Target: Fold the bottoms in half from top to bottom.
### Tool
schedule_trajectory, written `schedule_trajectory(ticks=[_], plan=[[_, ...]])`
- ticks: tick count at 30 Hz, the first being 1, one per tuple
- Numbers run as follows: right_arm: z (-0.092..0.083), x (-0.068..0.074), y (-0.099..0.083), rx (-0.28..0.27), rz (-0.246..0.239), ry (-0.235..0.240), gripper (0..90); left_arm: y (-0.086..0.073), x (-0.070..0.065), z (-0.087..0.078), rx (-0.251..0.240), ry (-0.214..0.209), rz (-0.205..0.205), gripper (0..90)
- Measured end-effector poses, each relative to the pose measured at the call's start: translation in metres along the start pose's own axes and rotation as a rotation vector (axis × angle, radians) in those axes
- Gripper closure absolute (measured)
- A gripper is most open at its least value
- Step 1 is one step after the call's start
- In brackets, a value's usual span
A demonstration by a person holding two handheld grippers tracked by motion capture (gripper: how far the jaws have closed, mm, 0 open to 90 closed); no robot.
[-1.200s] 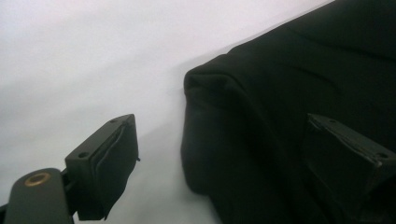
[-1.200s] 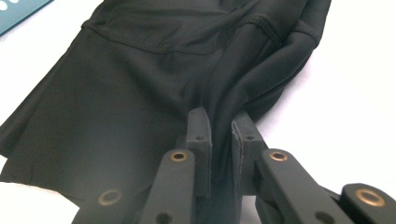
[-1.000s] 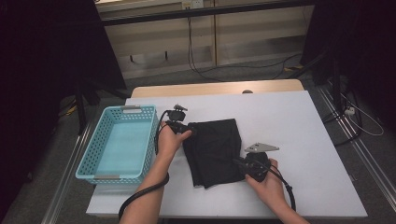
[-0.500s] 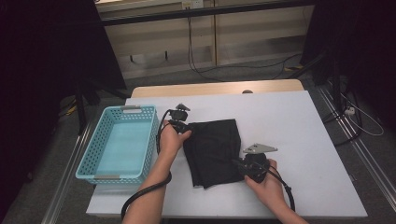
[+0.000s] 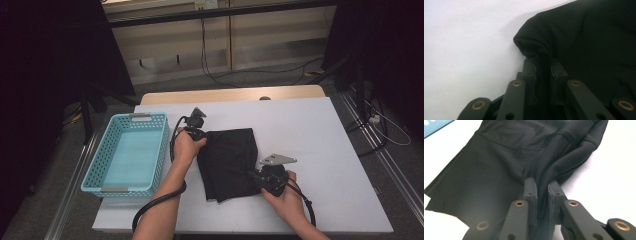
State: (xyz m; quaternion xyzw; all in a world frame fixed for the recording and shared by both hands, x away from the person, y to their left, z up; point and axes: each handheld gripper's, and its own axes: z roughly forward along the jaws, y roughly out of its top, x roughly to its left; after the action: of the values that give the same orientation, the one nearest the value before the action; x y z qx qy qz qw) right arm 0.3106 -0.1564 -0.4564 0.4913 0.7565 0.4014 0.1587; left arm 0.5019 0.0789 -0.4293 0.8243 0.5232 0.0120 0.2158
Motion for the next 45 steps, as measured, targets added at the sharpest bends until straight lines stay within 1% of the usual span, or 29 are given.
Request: schedule_trajectory(ticks=[3, 5, 6, 8, 14, 17, 22, 28, 30, 32, 33, 36, 38, 45], plan=[[-0.001, 0.0, 0.0, 0.001, 0.0, 0.002, 80.5, 0.002, 0.0, -0.001, 0.019, -0.006, -0.013, 78.9], [-0.001, 0.0, 0.0, 0.001, 0.003, 0.001, 80.6, 0.003, 0.0, -0.002, 0.019, -0.013, -0.027, 79.3], [-0.002, 0.0, 0.0, -0.002, 0.001, 0.0, 80.5, 0.004, 0.0, -0.004, 0.032, -0.014, -0.026, 79.5], [-0.003, 0.001, 0.001, -0.005, -0.002, 0.0, 80.6, 0.006, 0.0, -0.008, 0.041, -0.022, -0.038, 79.8], [-0.004, 0.002, 0.002, -0.012, -0.008, 0.003, 80.6, 0.012, -0.002, -0.018, 0.069, -0.017, -0.031, 80.1], [-0.007, 0.003, 0.003, -0.02, -0.014, 0.005, 80.7, 0.015, -0.004, -0.022, 0.094, -0.009, -0.026, 80.2], [-0.009, 0.003, 0.004, -0.03, -0.021, 0.004, 80.7, 0.018, -0.006, -0.029, 0.116, -0.01, -0.037, 80.5], [-0.012, 0.002, 0.006, -0.042, -0.016, 0.006, 80.8, 0.022, -0.007, -0.038, 0.131, -0.009, -0.041, 80.6], [-0.012, 0.003, 0.006, -0.047, -0.018, 0.007, 80.8, 0.023, -0.007, -0.041, 0.143, -0.006, -0.035, 80.6], [-0.012, 0.003, 0.007, -0.05, -0.024, 0.008, 80.8, 0.023, -0.008, -0.043, 0.143, -0.003, -0.037, 80.6], [-0.012, 0.004, 0.007, -0.05, -0.025, 0.008, 80.8, 0.024, -0.008, -0.045, 0.154, -0.001, -0.033, 80.6], [-0.013, 0.006, 0.007, -0.055, -0.043, 0.001, 80.8, 0.025, -0.008, -0.049, 0.166, 0.001, -0.026, 80.6], [-0.014, 0.008, 0.008, -0.062, -0.048, 0.007, 80.8, 0.026, -0.009, -0.052, 0.174, 0.009, -0.024, 80.6], [-0.016, 0.012, 0.011, -0.084, -0.062, 0.017, 80.8, 0.029, -0.009, -0.062, 0.196, 0.017, -0.022, 80.6]])
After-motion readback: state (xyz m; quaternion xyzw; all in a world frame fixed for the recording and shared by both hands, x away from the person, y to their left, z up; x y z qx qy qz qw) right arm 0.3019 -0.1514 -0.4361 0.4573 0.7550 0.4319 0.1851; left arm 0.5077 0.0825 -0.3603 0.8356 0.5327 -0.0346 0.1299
